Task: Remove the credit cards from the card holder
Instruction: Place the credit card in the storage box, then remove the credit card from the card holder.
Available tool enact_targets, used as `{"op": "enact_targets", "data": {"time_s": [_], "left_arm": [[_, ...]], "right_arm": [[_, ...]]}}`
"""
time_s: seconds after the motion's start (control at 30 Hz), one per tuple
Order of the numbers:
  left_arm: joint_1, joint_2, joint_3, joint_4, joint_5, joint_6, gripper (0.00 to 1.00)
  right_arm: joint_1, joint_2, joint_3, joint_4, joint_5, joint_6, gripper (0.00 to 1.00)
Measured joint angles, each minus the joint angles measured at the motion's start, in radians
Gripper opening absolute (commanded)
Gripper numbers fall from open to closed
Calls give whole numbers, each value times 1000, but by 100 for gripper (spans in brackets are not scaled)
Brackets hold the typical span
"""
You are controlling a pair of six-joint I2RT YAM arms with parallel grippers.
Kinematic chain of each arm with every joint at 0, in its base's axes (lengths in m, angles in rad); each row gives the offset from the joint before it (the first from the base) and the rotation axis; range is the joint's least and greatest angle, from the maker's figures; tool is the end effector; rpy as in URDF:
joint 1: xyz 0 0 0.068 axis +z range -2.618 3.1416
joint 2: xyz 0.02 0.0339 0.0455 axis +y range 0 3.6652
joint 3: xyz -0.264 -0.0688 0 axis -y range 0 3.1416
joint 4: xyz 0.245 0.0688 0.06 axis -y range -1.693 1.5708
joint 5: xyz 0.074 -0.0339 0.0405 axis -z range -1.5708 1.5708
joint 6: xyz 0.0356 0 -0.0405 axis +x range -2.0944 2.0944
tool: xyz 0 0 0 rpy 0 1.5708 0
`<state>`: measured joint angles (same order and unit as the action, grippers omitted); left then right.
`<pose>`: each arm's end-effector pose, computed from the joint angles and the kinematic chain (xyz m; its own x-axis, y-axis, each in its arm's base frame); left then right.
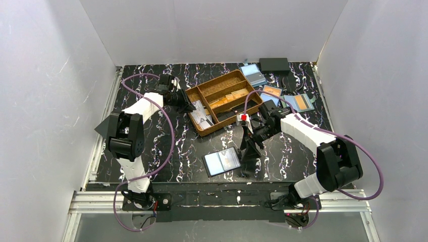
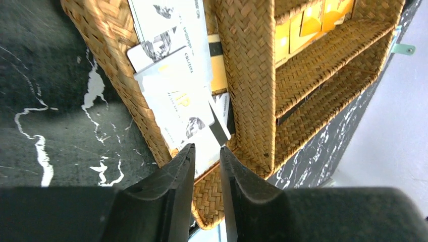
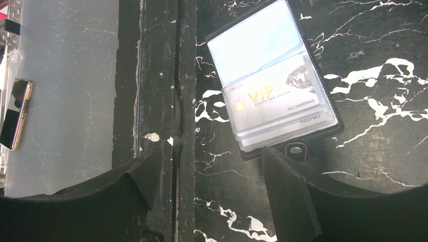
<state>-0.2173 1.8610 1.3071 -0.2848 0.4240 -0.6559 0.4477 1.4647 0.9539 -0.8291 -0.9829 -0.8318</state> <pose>0.3939 -0.1020 0.2094 -0.8592 -0.3796 -0.3431 -0.0744 0.7561 -0.6502 0.2184 0.1378 0.2173 -0.2867 -0.5924 -0.7529 -0.9259 -0.0303 0.3764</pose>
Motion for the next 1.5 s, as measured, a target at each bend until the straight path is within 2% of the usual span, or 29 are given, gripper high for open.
{"op": "enact_targets", "data": {"time_s": [0.13, 0.3, 0.4, 0.5, 0.53, 0.63, 0.77, 0.87, 1.0, 1.13, 1.3, 1.5], "left_arm": [[0, -9, 31, -23, -52, 23, 26], [0, -135, 1, -24, -130, 76, 42], [0, -285, -66, 7, -156, 112, 58], [7, -459, -167, 75, -174, 140, 91], [12, -521, -211, 93, -178, 148, 97], [42, -649, -316, 116, -179, 148, 98], [117, -706, -393, 120, -102, 140, 98], [161, -707, -414, 133, -20, 137, 98], [163, -684, -451, 214, 85, 104, 98], [161, -586, -454, 275, 140, 74, 98], [161, -573, -454, 275, 133, 74, 98], [160, -642, -453, 197, 103, 80, 90]], "right_arm": [[-21, 0, 0, -22, 1, -26, 81], [-76, -22, 0, -39, 26, -64, 82], [-130, -63, -1, -40, 39, -87, 82], [-184, -87, -1, -41, 50, -99, 82], [-201, -88, -1, -40, 60, -102, 82], [-225, -81, 6, -45, 95, -107, 83], [-226, -22, 90, -92, 159, -132, 85], [-227, 66, 212, -147, 227, -171, 86], [-234, 194, 346, -243, 314, -235, 87], [-246, 258, 372, -312, 383, -311, 88], [-251, 249, 372, -358, 360, -422, 91], [-250, 210, 372, -314, 306, -469, 92]]}}
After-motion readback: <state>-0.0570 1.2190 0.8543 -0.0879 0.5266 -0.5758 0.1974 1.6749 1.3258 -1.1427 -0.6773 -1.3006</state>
